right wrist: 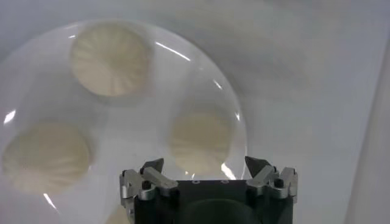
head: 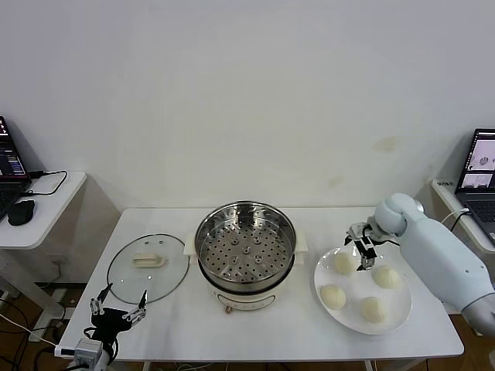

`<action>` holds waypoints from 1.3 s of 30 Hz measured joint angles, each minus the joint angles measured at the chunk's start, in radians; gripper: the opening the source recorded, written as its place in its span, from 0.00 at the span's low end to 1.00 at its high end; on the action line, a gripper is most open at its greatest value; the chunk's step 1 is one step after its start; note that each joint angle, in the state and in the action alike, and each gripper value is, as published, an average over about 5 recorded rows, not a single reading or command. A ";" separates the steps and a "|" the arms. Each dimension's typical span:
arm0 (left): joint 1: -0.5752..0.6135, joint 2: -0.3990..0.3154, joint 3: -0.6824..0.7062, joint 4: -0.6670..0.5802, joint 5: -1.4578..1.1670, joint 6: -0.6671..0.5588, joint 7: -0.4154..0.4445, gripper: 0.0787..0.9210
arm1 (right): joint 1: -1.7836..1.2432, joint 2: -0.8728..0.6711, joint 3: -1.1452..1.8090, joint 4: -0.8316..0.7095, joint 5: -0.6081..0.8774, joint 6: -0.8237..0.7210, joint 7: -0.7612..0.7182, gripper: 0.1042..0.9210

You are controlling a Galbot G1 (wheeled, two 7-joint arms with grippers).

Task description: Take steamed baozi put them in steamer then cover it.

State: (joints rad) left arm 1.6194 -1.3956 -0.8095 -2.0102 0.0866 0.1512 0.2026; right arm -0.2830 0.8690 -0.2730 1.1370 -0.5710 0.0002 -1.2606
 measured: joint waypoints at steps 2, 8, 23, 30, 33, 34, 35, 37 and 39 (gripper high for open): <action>-0.002 0.001 0.002 0.004 0.000 0.000 0.000 0.88 | -0.005 0.005 0.000 -0.002 0.001 -0.004 0.007 0.88; -0.005 0.002 0.006 0.009 0.000 0.000 -0.002 0.88 | -0.015 0.020 0.006 -0.018 -0.004 -0.014 0.027 0.88; -0.013 0.002 0.013 0.025 -0.004 0.000 -0.003 0.88 | -0.036 0.032 0.021 -0.044 -0.012 -0.028 0.077 0.88; -0.013 -0.001 0.017 0.030 -0.003 0.000 -0.005 0.88 | -0.040 0.034 0.023 -0.046 0.000 -0.035 0.089 0.79; -0.013 -0.001 0.017 0.031 -0.003 0.000 -0.006 0.88 | -0.040 0.033 0.025 -0.046 0.006 -0.037 0.089 0.70; -0.014 -0.001 0.017 0.031 -0.002 0.000 -0.006 0.88 | -0.040 0.032 0.026 -0.046 0.009 -0.038 0.089 0.66; -0.014 -0.001 0.017 0.031 -0.002 0.000 -0.006 0.88 | -0.040 0.031 0.028 -0.046 0.011 -0.039 0.088 0.63; -0.014 -0.002 0.017 0.031 -0.002 0.000 -0.006 0.88 | -0.040 0.029 0.031 -0.045 0.017 -0.041 0.085 0.59; -0.014 -0.003 0.018 0.031 -0.001 0.000 -0.006 0.88 | -0.039 0.026 0.034 -0.043 0.023 -0.043 0.081 0.56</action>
State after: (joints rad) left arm 1.6054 -1.3989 -0.7912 -1.9792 0.0855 0.1509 0.1962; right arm -0.3221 0.8954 -0.2392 1.0940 -0.5481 -0.0432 -1.1791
